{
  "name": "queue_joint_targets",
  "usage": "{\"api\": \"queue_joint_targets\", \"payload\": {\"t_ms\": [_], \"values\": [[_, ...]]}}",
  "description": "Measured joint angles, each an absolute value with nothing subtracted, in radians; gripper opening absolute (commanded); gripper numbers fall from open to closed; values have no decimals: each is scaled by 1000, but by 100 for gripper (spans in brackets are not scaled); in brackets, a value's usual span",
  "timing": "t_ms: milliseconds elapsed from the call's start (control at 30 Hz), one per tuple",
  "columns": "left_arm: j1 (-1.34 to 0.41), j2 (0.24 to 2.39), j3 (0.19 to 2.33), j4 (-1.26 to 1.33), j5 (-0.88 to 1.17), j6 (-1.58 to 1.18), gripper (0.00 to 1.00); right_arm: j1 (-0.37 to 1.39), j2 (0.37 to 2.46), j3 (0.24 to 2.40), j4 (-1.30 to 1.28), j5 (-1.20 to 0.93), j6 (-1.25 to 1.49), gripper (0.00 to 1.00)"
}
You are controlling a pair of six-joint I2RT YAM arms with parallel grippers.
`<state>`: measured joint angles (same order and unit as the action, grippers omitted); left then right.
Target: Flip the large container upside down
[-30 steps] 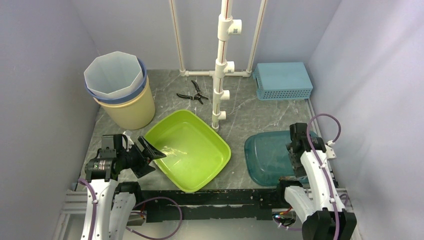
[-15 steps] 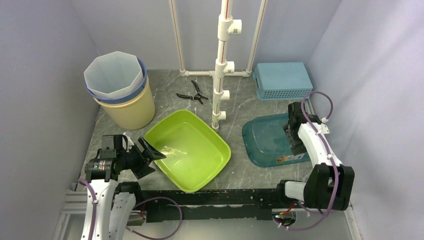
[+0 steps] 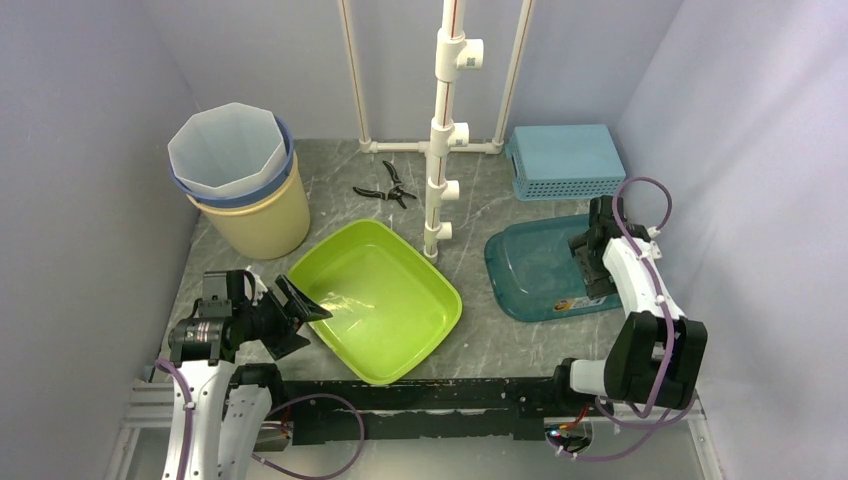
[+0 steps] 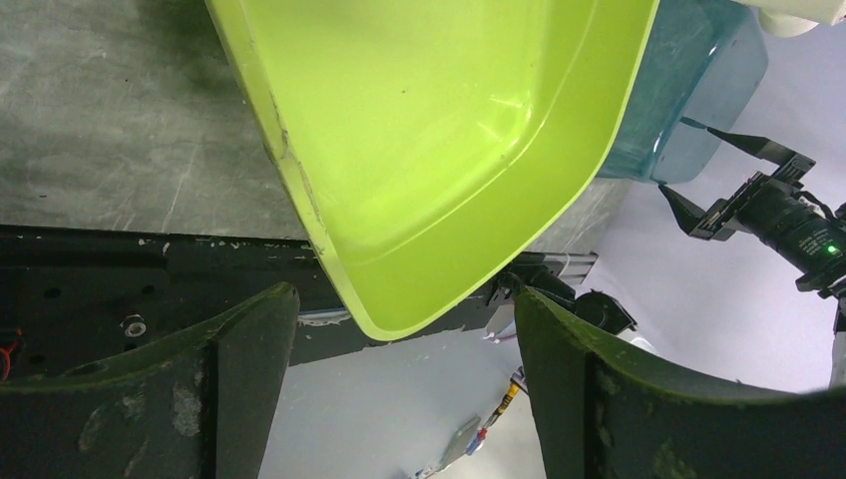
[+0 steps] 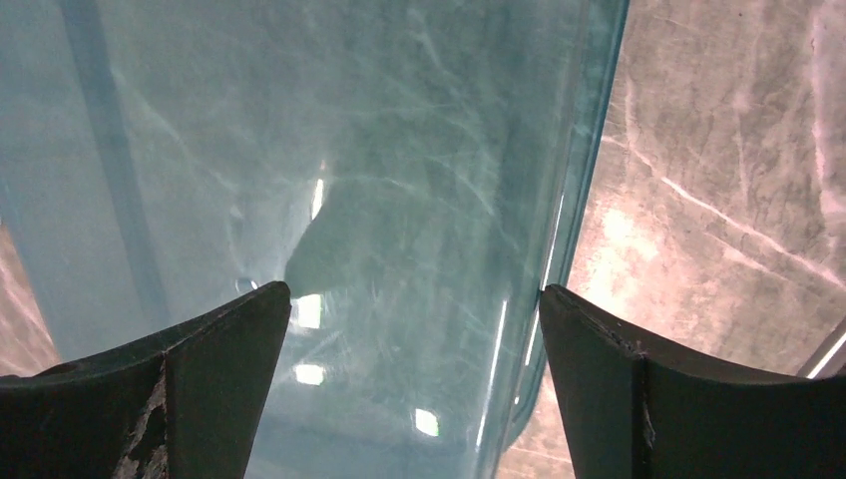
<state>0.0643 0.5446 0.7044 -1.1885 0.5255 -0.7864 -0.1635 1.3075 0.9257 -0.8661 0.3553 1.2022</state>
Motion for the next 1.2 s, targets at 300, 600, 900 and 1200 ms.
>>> {"api": "queue_joint_targets", "payload": {"t_ms": [300,600,900,1200], "values": [[64,545,705,-1181,526,-788,84,-161,1059,844,-841,252,954,100],[64,547,705,-1166,526,-787,84,-147,714,626,-787,-82,826,95],[64,536,705,-1163,530,-791,84,-67,815,607,-784,-222,693,95],[64,532,705,-1169,529,-788,84,283,966,651,-794,48,767,99]]}}
